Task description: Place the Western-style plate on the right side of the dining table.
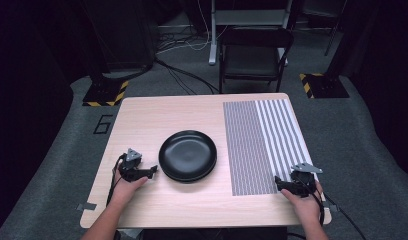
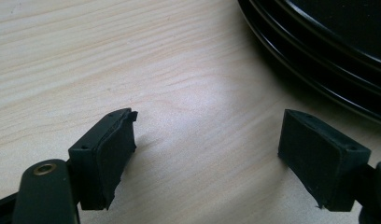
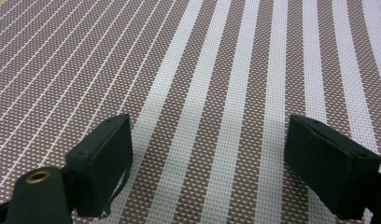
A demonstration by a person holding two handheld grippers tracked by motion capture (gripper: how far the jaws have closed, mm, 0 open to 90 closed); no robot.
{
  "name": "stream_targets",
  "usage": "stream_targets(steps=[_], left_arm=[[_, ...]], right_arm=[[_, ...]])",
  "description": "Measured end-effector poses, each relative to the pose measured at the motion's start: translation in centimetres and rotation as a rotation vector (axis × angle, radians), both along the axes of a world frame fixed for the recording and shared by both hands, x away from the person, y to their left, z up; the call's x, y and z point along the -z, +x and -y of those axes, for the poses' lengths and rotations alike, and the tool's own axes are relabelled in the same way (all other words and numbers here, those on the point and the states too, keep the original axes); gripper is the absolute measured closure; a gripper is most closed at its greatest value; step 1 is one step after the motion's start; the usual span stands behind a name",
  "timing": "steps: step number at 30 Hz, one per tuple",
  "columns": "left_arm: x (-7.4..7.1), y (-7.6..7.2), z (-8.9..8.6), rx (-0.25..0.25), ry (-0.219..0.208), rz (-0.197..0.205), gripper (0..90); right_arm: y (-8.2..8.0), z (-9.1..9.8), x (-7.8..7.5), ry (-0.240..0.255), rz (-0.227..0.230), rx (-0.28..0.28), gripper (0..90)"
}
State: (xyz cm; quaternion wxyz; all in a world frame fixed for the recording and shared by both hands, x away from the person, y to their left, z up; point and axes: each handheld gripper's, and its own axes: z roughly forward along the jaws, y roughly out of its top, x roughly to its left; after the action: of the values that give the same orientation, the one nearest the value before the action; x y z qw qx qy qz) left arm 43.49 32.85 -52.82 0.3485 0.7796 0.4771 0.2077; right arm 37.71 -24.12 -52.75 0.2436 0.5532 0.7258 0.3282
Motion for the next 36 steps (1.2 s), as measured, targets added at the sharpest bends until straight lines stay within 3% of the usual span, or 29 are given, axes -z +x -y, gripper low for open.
stream_targets(steps=[26,36], left_arm=[[0.03,-0.14,-0.13,-0.034,-0.012,0.015,24.9],[-0.20,-0.51,-0.54,-0.051,-0.035,0.008,36.4]], right_arm=[[-0.11,0.15,-0.03,0.001,0.007,-0.012,17.4],[-0.26,0.29,-0.29,-0.003,0.015,-0.003,32.0]])
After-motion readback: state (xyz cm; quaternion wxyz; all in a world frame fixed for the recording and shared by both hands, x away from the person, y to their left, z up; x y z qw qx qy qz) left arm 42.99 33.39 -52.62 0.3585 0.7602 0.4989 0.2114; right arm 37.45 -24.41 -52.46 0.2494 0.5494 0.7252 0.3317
